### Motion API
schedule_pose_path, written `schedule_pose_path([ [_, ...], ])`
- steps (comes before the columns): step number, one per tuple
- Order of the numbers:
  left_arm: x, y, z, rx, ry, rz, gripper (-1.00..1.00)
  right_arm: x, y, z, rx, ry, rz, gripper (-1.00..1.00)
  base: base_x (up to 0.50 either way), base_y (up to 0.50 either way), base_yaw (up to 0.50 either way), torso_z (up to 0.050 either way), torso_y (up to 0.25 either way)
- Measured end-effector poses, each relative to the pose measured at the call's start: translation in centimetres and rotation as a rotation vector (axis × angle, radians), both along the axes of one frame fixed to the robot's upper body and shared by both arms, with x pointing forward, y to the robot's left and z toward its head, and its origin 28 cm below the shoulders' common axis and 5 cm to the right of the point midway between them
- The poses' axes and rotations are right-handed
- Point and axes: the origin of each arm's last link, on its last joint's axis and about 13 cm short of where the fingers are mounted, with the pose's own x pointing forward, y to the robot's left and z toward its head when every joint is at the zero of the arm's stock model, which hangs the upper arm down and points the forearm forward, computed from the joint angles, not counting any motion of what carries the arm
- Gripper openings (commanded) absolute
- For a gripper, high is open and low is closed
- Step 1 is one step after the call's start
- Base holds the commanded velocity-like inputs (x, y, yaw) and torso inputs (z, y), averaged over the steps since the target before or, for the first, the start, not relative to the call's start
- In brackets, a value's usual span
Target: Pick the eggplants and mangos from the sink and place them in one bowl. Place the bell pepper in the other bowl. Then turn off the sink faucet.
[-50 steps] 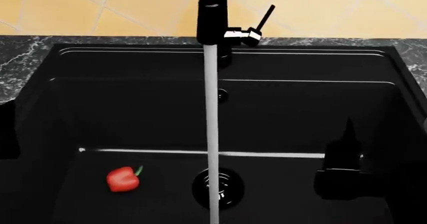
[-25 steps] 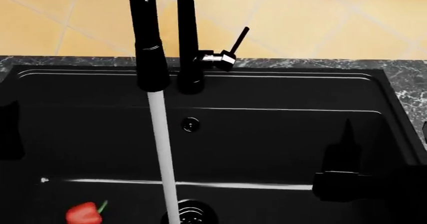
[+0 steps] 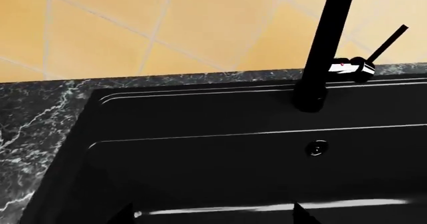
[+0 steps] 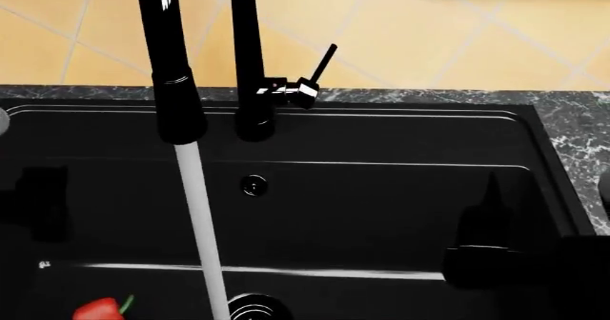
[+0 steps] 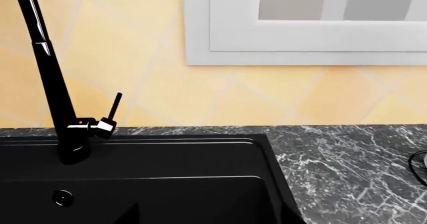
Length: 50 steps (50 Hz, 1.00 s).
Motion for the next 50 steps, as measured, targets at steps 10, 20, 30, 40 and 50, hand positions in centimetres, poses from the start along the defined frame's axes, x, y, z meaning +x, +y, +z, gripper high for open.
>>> schedule_pose_path([
  [10,2.9,-1.0,-1.1,0.028,0.13,-0.052,1.0,0.0,-0.1,-0.5,0.006,0.016,0.0,1.0,0.0,0.0,0.0,0.0,0.0],
  [20,5.2,-1.9,-3.3,0.071,0.251,-0.088,1.0,0.4,0.0,-0.7,0.011,0.025,0.008,1.0,0.0,0.0,0.0,0.0,0.0],
  [30,6.7,-2.2,-5.2,0.123,0.337,-0.106,1.0,0.4,0.0,-1.1,0.018,0.035,0.009,1.0,0.0,0.0,0.0,0.0,0.0],
  [40,8.1,-2.2,-6.9,0.185,0.381,-0.095,1.0,0.2,-0.1,-1.4,0.024,0.042,0.008,1.0,0.0,0.0,0.0,0.0,0.0],
  [50,9.1,-2.4,-8.6,0.232,0.416,-0.091,1.0,0.2,-0.1,-1.7,0.03,0.046,0.009,1.0,0.0,0.0,0.0,0.0,0.0],
])
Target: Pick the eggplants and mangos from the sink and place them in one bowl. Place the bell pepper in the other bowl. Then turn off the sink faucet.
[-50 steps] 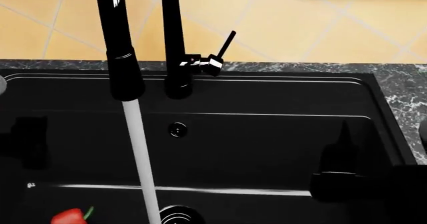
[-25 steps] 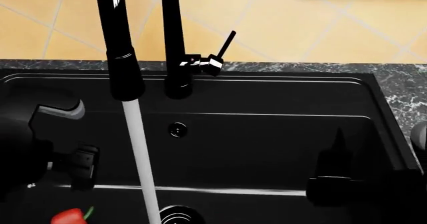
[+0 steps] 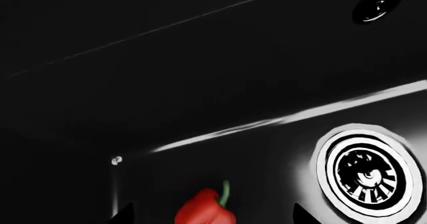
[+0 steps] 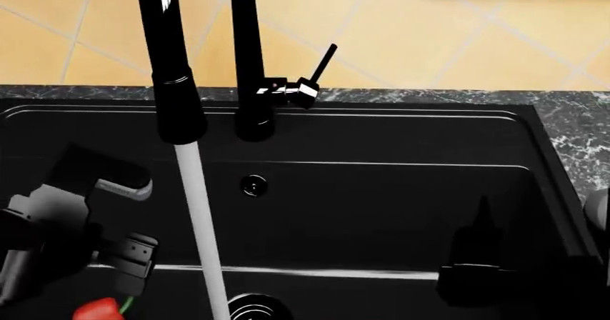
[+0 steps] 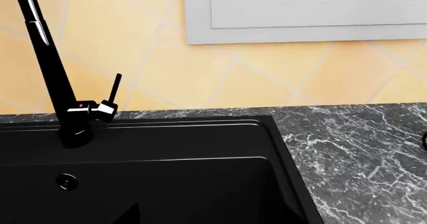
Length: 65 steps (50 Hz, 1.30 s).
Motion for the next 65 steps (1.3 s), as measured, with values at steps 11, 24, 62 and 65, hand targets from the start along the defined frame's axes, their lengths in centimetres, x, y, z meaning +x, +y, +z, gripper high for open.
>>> schedule_pose_path([
  [11,0.9,-0.2,-1.9,0.029,0.051,-0.006,1.0,0.1,0.0,-0.4,0.007,0.007,0.003,1.0,0.0,0.0,0.0,0.0,0.0],
  [24,2.2,0.1,-5.0,0.062,0.116,0.019,1.0,0.1,0.1,-0.8,0.015,0.016,0.006,1.0,0.0,0.0,0.0,0.0,0.0],
  [62,1.4,0.7,-9.3,0.11,0.185,0.115,1.0,0.2,0.3,-1.7,0.034,0.035,0.016,1.0,0.0,0.0,0.0,0.0,0.0],
  [65,1.5,0.7,-9.2,0.089,0.17,0.142,1.0,0.1,0.3,-1.8,0.036,0.037,0.016,1.0,0.0,0.0,0.0,0.0,0.0],
])
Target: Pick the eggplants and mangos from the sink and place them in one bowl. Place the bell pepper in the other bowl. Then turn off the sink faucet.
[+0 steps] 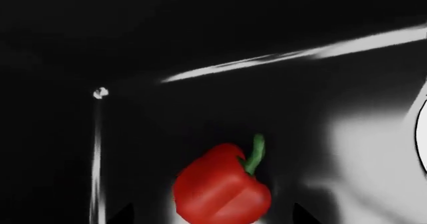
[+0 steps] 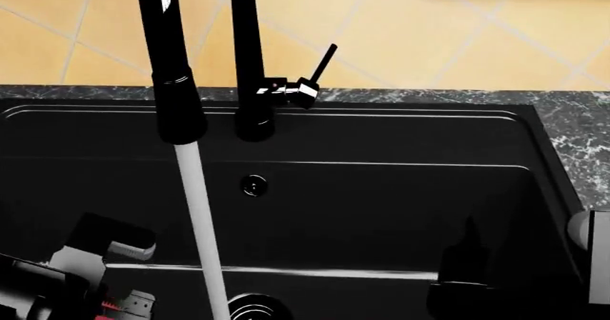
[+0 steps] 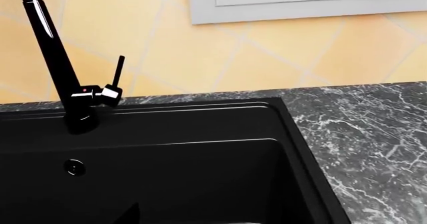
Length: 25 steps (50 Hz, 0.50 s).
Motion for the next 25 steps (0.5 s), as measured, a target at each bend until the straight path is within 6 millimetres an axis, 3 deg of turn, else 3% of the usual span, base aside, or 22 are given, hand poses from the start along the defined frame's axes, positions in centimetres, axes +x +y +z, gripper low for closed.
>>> schedule_pose_path([
  [16,0.36,0.57,0.16,-0.058,-0.069,0.091,1.0,-0.09,0.02,-0.39,0.008,0.004,0.001,1.0,0.0,0.0,0.0,0.0,0.0],
  [25,0.34,0.65,0.06,-0.065,-0.076,0.101,1.0,-0.02,0.05,-0.48,0.01,0.005,0.004,1.0,0.0,0.0,0.0,0.014,-0.125],
])
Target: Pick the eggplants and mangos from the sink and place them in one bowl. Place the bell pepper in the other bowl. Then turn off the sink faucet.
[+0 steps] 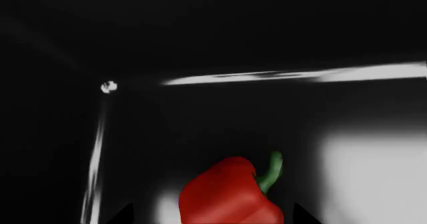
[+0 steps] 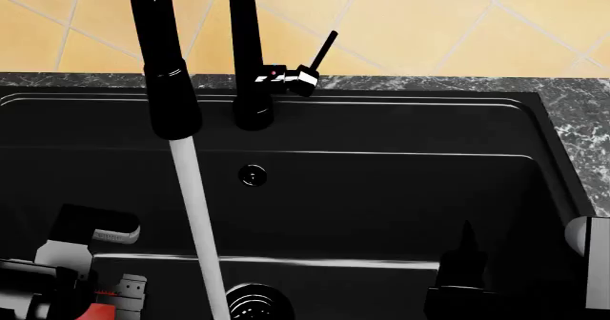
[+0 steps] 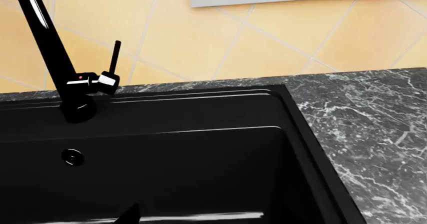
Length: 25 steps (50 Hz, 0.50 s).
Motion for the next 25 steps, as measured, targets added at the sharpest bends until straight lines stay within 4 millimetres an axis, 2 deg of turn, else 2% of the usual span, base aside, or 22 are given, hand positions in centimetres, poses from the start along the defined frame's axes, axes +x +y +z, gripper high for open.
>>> schedule_pose_path([
  [13,0.03,0.08,-0.04,0.0,-0.009,-0.003,1.0,0.14,0.03,-0.28,0.004,0.004,0.004,1.0,0.0,0.0,0.0,0.019,-0.225],
  [17,0.04,0.12,-0.04,-0.005,-0.012,0.001,1.0,0.1,0.05,-0.42,0.006,0.008,0.005,1.0,0.0,0.0,0.0,0.005,-0.048],
  [18,0.07,0.13,0.02,-0.006,-0.014,0.004,-1.0,0.1,0.05,-0.44,0.006,0.009,0.005,1.0,0.0,0.0,0.0,0.0,0.0],
  [25,0.28,0.27,0.38,-0.015,-0.03,0.026,-1.0,0.14,0.07,-0.6,0.008,0.01,0.007,1.0,0.0,0.0,0.0,0.0,0.0],
])
